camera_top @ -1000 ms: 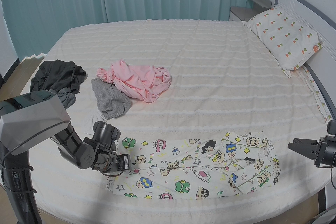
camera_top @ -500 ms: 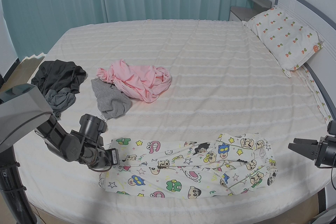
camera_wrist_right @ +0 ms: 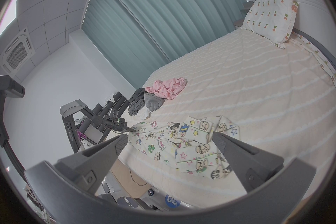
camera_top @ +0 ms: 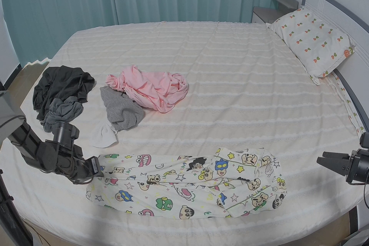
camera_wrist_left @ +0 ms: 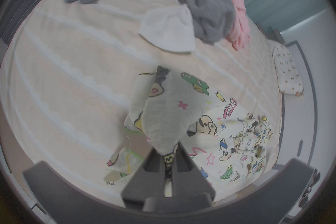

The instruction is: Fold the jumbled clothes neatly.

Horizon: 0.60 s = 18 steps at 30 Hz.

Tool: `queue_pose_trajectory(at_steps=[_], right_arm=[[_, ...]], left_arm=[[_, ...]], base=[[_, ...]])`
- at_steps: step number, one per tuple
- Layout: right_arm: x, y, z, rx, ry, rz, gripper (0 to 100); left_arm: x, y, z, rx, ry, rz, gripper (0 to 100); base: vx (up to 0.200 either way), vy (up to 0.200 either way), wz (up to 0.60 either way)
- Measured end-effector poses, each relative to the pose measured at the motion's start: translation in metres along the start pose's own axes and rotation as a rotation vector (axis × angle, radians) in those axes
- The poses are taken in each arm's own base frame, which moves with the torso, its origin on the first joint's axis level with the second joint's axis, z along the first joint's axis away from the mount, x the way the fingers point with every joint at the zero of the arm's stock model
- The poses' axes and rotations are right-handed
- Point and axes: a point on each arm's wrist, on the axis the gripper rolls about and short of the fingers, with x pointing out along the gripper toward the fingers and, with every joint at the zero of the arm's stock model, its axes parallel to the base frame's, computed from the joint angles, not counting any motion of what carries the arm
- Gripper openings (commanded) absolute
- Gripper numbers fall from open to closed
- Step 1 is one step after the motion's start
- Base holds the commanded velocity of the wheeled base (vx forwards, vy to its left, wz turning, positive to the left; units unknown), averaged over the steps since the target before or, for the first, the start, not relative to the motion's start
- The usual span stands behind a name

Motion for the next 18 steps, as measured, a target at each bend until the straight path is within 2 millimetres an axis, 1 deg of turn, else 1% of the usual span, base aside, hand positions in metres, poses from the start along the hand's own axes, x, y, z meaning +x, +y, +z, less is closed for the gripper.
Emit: queue_pose_trajectory(at_steps=[1, 5, 11, 12, 13, 14, 16, 18], right_arm=[[0.0, 0.0, 0.0, 0.0, 0.0, 0.0, 100], [0.0, 0.0, 0.0, 0.001, 0.0, 0.0, 100], [0.0, 0.0, 0.0, 0.002, 0.0, 0.0, 100], [0.0, 0.0, 0.0, 0.002, 0.0, 0.0, 100], [0.0, 0.0, 0.0, 0.002, 0.0, 0.0, 100], [0.0, 0.0, 0.0, 0.002, 0.0, 0.0, 100], [0.0, 0.0, 0.0, 0.003, 0.0, 0.0, 100], [0.0, 0.0, 0.0, 0.003, -0.001, -0.001, 100]], left_arm=[[-0.001, 0.002, 0.001, -0.007, -0.004, 0.0, 0], [-0.021, 0.032, 0.015, -0.089, -0.064, -0.006, 0], [-0.049, 0.075, 0.03, -0.175, -0.158, 0.003, 0], [-0.057, 0.085, 0.033, -0.196, -0.186, 0.004, 0], [-0.058, 0.087, 0.034, -0.201, -0.191, 0.004, 0], [-0.065, 0.094, 0.036, -0.213, -0.213, 0.005, 0], [-0.073, 0.099, 0.04, -0.222, -0.245, 0.008, 0], [-0.08, 0.099, 0.041, -0.221, -0.267, 0.009, 0]], base=[[0.0, 0.0, 0.0], [0.0, 0.0, 0.0], [0.0, 0.0, 0.0], [0.0, 0.0, 0.0], [0.0, 0.0, 0.0], [0.0, 0.0, 0.0], [0.0, 0.0, 0.0], [0.0, 0.0, 0.0]])
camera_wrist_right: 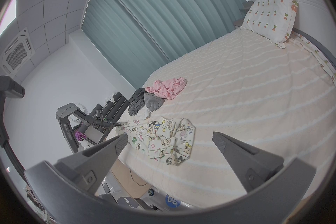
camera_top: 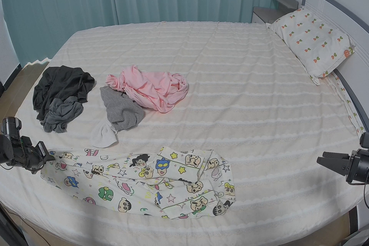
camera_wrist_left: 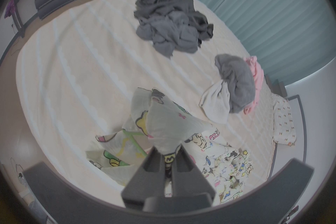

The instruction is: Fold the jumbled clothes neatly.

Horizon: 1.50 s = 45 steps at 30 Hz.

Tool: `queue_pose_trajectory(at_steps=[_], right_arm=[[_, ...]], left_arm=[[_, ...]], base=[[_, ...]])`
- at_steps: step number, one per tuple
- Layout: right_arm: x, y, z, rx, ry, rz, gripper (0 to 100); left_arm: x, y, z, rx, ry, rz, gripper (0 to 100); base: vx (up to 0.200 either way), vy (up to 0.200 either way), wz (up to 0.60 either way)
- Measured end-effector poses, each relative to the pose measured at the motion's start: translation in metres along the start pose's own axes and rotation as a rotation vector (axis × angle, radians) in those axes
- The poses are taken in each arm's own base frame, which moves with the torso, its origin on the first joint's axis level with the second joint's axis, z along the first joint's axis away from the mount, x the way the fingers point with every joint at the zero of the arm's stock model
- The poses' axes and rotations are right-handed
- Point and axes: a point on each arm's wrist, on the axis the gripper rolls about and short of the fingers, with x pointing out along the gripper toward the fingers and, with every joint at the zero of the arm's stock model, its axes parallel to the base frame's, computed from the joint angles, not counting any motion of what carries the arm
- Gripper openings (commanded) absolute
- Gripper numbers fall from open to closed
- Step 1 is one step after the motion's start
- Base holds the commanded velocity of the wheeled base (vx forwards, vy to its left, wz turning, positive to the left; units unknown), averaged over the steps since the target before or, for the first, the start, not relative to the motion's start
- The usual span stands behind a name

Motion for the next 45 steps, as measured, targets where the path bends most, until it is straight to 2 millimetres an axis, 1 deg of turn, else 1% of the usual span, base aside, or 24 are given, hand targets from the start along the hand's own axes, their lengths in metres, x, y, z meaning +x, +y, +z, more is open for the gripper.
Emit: queue_pose_trajectory(at_steps=[2, 5, 7, 10, 11, 13, 14, 20, 23, 24, 26, 28, 29, 32, 36, 38, 39, 45], right_arm=[[0.0, 0.0, 0.0, 0.0, 0.0, 0.0, 100], [0.0, 0.0, 0.0, 0.0, -0.001, 0.0, 100], [0.0, 0.0, 0.0, 0.0, -0.001, 0.0, 100], [0.0, 0.0, 0.0, 0.0, 0.0, 0.0, 100], [0.0, 0.0, 0.0, 0.0, -0.001, 0.0, 100], [0.0, 0.0, 0.0, 0.0, -0.001, 0.0, 100], [0.0, 0.0, 0.0, 0.0, -0.001, 0.0, 100], [0.0, 0.0, 0.0, -0.001, -0.002, -0.002, 100], [0.0, 0.0, 0.0, -0.001, -0.002, -0.002, 100], [0.0, 0.0, 0.0, -0.001, -0.002, -0.002, 100], [0.0, 0.0, 0.0, -0.002, -0.002, -0.002, 100], [0.0, 0.0, 0.0, -0.003, -0.002, -0.002, 100], [0.0, 0.0, 0.0, -0.003, -0.002, -0.003, 100], [0.0, 0.0, 0.0, -0.005, -0.003, -0.004, 100], [0.0, 0.0, 0.0, -0.005, -0.002, -0.004, 100], [0.0, 0.0, 0.0, -0.006, -0.002, -0.005, 100], [0.0, 0.0, 0.0, -0.006, -0.002, -0.004, 100], [0.0, 0.0, -0.001, -0.005, 0.0, -0.004, 100]], left_arm=[[-0.006, -0.005, 0.0, 0.011, -0.009, -0.007, 0], [-0.011, -0.024, -0.007, 0.051, 0.001, -0.021, 0], [-0.012, -0.043, -0.016, 0.089, 0.017, -0.032, 0], [-0.012, -0.078, -0.032, 0.152, 0.037, -0.059, 0], [-0.012, -0.086, -0.036, 0.165, 0.039, -0.065, 0], [-0.012, -0.112, -0.05, 0.204, 0.047, -0.088, 0], [-0.013, -0.12, -0.054, 0.219, 0.051, -0.099, 0], [-0.015, -0.187, -0.098, 0.334, 0.069, -0.176, 0], [-0.014, -0.227, -0.132, 0.393, 0.068, -0.216, 0], [-0.014, -0.232, -0.136, 0.398, 0.068, -0.219, 0], [-0.01, -0.256, -0.158, 0.414, 0.063, -0.233, 0], [-0.005, -0.273, -0.176, 0.414, 0.064, -0.244, 0], [-0.001, -0.28, -0.186, 0.414, 0.071, -0.247, 0], [0.007, -0.294, -0.206, 0.41, 0.086, -0.261, 0], [0.017, -0.305, -0.223, 0.417, 0.086, -0.306, 0], [0.02, -0.307, -0.23, 0.425, 0.088, -0.316, 0], [0.023, -0.308, -0.234, 0.428, 0.086, -0.318, 100], [0.032, -0.309, -0.243, 0.437, 0.092, -0.312, 100]], base=[[0.0, 0.0, 0.0], [0.0, 0.0, 0.0], [0.0, 0.0, 0.0], [0.0, 0.0, 0.0], [0.0, 0.0, 0.0], [0.0, 0.0, 0.0], [0.0, 0.0, 0.0], [0.0, 0.0, 0.0], [0.0, 0.0, 0.0], [0.0, 0.0, 0.0], [0.0, 0.0, 0.0], [0.0, 0.0, 0.0], [0.0, 0.0, 0.0], [0.0, 0.0, 0.0], [0.0, 0.0, 0.0], [0.0, 0.0, 0.0], [0.0, 0.0, 0.0], [0.0, 0.0, 0.0]])
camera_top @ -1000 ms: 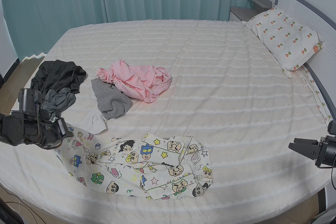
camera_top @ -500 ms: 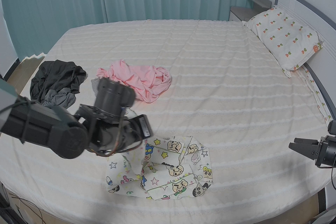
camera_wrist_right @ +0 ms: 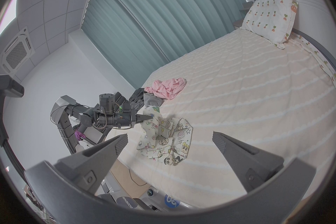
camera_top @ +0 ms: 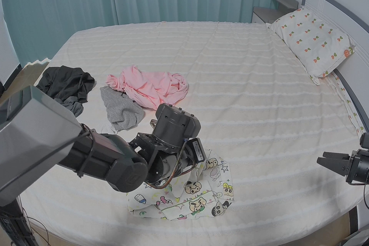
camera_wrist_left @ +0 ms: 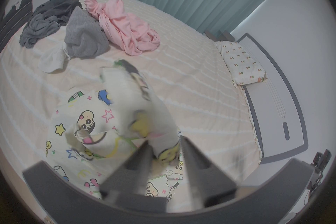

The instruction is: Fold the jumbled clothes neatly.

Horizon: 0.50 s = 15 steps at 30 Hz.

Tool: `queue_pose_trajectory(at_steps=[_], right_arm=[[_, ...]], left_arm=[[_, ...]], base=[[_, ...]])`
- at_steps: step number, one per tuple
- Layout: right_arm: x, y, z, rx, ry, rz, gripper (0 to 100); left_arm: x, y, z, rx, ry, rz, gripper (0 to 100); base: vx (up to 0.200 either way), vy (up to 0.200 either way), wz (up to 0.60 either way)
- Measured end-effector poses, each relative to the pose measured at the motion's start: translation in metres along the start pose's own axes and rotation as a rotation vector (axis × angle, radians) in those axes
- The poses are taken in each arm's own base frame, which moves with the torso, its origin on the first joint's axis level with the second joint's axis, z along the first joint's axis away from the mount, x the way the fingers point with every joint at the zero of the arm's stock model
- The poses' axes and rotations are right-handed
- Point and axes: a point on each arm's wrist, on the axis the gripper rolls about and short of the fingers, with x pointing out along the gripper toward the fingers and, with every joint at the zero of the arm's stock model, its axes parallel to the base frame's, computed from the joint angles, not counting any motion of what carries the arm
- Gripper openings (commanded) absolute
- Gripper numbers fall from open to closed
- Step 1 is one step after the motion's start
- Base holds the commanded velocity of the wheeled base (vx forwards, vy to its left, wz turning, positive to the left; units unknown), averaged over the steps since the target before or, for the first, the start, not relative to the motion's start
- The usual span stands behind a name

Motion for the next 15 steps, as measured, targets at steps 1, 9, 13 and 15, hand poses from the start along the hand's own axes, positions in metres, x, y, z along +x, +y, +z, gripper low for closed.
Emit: queue_pose_trajectory(at_steps=[1, 9, 13, 15], right_arm=[[0.0, 0.0, 0.0, 0.0, 0.0, 0.0, 100], [0.0, 0.0, 0.0, 0.001, 0.001, 0.0, 100], [0.0, 0.0, -0.001, 0.001, 0.002, 0.0, 100], [0.0, 0.0, -0.001, 0.002, 0.002, 0.0, 100]], left_arm=[[0.001, -0.001, -0.002, 0.003, 0.004, 0.0, 100], [-0.005, -0.007, -0.009, 0.023, -0.008, 0.004, 100], [-0.019, -0.005, -0.002, 0.012, -0.036, 0.001, 100], [-0.03, -0.001, 0.004, 0.002, -0.051, -0.002, 100]], base=[[0.0, 0.0, 0.0], [0.0, 0.0, 0.0], [0.0, 0.0, 0.0], [0.0, 0.0, 0.0]])
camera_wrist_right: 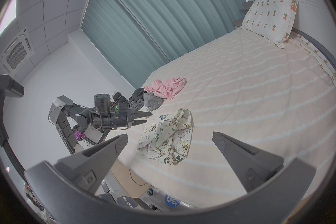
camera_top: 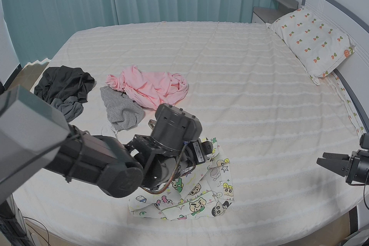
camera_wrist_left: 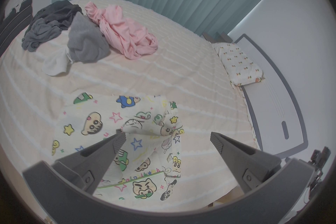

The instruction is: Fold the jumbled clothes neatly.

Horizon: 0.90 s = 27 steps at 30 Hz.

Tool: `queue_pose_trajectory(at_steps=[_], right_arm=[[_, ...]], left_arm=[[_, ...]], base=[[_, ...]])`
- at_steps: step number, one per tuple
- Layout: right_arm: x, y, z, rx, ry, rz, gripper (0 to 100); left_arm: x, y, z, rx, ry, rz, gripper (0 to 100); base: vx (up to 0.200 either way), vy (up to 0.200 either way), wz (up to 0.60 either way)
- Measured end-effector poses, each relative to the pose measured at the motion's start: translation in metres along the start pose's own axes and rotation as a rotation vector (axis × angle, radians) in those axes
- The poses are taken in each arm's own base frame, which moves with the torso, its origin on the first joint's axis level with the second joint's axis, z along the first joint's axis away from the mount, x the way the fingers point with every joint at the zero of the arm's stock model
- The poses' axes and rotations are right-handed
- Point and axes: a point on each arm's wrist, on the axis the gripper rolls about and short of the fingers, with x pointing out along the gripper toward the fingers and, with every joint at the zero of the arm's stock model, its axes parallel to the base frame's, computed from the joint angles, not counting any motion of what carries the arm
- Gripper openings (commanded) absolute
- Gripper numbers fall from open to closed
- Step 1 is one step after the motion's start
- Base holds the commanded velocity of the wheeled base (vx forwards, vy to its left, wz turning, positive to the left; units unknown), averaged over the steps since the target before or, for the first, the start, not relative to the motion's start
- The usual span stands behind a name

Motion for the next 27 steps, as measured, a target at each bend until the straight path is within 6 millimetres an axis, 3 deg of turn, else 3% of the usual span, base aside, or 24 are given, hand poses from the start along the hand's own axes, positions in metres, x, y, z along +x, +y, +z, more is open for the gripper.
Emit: queue_pose_trajectory(at_steps=[7, 13, 23, 27], right_arm=[[0.001, 0.0, -0.002, -0.003, 0.008, 0.006, 100], [0.002, 0.002, -0.004, -0.009, 0.02, 0.018, 100], [0.003, 0.004, -0.009, -0.012, 0.039, 0.033, 100], [0.003, 0.005, -0.011, -0.012, 0.047, 0.038, 100]], left_arm=[[-0.051, 0.037, 0.021, -0.058, -0.03, -0.002, 100], [-0.086, 0.077, 0.014, -0.115, -0.016, 0.019, 100], [-0.107, 0.104, 0.015, -0.192, -0.169, -0.07, 100], [-0.109, 0.115, 0.015, -0.212, -0.192, -0.052, 100]], base=[[-0.057, 0.0, 0.0], [-0.133, 0.0, 0.0], [0.0, 0.0, 0.0], [0.0, 0.2, 0.0]])
